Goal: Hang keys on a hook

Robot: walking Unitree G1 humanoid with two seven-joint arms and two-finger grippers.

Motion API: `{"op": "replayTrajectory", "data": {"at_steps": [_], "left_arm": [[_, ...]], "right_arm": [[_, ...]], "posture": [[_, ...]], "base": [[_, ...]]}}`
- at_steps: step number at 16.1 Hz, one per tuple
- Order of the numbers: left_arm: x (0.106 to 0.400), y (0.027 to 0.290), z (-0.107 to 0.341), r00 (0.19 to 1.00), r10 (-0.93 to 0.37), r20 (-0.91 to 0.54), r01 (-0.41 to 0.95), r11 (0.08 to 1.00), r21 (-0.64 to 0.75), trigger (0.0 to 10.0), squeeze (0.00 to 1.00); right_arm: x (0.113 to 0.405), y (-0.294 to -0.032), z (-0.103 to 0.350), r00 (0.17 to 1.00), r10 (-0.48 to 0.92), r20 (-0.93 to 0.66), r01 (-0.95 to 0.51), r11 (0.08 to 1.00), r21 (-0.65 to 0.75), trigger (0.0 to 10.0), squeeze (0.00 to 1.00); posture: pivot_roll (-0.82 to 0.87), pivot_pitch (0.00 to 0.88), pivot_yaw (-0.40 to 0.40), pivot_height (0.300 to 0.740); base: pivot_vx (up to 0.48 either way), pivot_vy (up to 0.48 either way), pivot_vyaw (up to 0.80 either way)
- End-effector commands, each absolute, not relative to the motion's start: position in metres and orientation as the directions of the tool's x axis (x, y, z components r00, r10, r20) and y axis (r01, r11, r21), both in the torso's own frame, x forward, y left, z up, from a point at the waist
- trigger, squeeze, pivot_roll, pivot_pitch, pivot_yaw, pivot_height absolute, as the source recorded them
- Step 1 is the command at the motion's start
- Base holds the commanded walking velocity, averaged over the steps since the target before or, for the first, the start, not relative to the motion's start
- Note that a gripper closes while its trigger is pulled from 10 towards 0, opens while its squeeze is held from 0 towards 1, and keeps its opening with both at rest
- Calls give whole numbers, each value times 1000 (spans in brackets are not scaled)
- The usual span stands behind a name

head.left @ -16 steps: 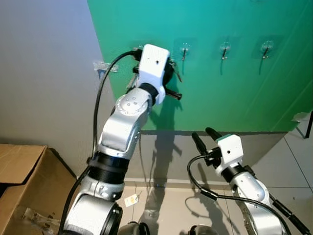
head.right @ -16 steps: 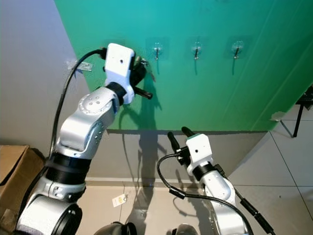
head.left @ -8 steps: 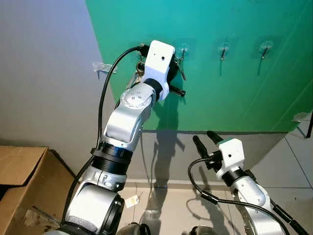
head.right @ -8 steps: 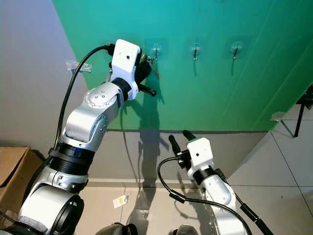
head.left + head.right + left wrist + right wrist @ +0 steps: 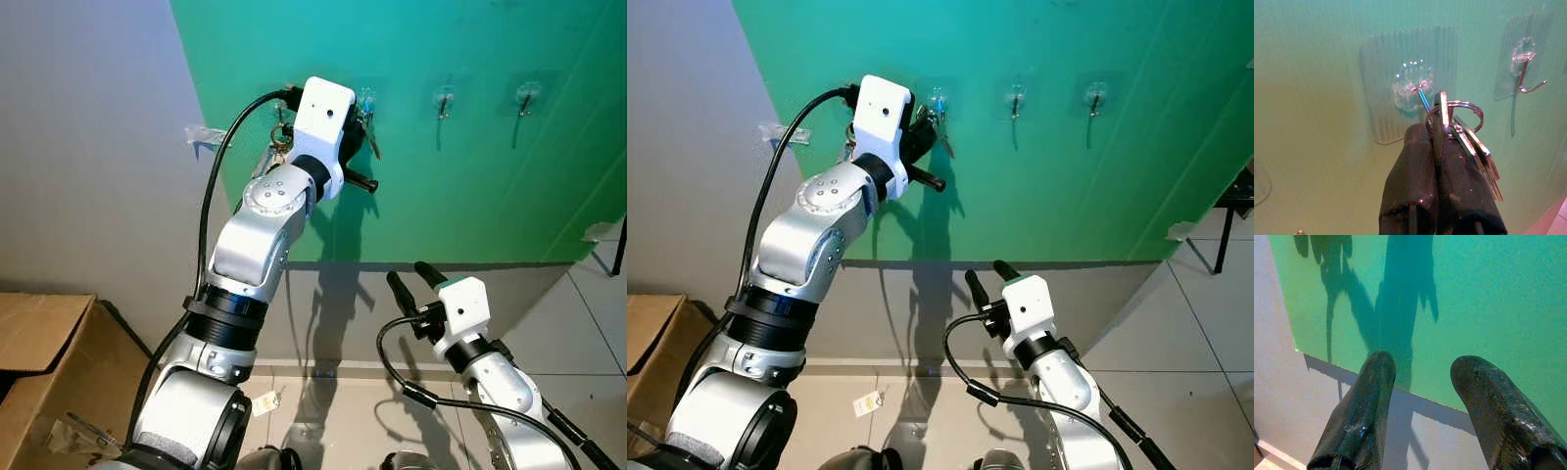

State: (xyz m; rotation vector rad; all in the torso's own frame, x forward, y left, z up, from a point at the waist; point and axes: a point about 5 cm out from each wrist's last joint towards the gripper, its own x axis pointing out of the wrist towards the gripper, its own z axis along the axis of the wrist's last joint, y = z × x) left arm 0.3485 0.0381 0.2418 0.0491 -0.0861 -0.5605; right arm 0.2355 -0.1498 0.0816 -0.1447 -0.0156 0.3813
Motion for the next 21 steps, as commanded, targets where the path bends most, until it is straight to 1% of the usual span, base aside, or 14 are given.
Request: {"op": "replayTrajectory", "data": {"at_steps": [1,6,8,11,12,13,15,17,18,20,21], "left_arm": [[352,38,245,850,-524,56,518,851,89,10000,0],[365,35,246,856,-517,12,510,849,137,10000,0],[376,33,249,859,-512,-13,507,846,166,10000,0],[387,36,238,858,-495,-136,512,838,186,10000,0],[390,40,233,858,-479,-185,510,838,192,10000,0],[391,42,231,858,-474,-199,509,839,193,10000,0],[399,58,211,851,-423,-311,489,855,175,10000,0],[402,65,202,848,-399,-349,474,865,162,10000,0],[403,70,200,857,-383,-345,457,874,165,10000,0],[404,67,211,881,-414,-228,448,886,122,10000,0],[403,65,214,887,-423,-186,452,877,161,10000,0]], "right_arm": [[236,-150,85,929,371,-3,-367,918,-150,10000,0],[236,-149,85,930,367,-4,-364,920,-147,10000,0],[235,-148,84,931,365,-5,-362,921,-145,10000,0],[234,-148,83,933,359,-6,-356,924,-139,10000,0],[234,-148,82,934,356,-8,-354,925,-136,10000,0],[234,-148,82,935,355,-9,-352,926,-134,10000,0],[233,-146,79,935,356,-13,-354,927,-126,10000,0],[233,-146,79,934,358,-14,-356,926,-124,10000,0],[232,-146,78,933,358,-15,-357,926,-125,10000,0],[231,-146,78,933,360,-14,-359,925,-129,10000,0],[232,-146,79,933,359,-14,-358,925,-129,10000,0]], "posture": [[-206,33,78,740],[-213,32,88,740],[-216,32,96,740],[-217,33,112,740],[-216,34,117,740],[-212,33,120,740],[-205,32,121,740],[-204,33,121,740],[-205,31,118,740],[-207,33,115,740],[-206,33,113,740]], "base": [[0,0,0],[0,0,0],[0,0,0],[0,0,0],[0,0,0],[0,0,0],[0,0,0],[0,0,0],[0,0,0],[0,0,0],[0,0,0]]}}
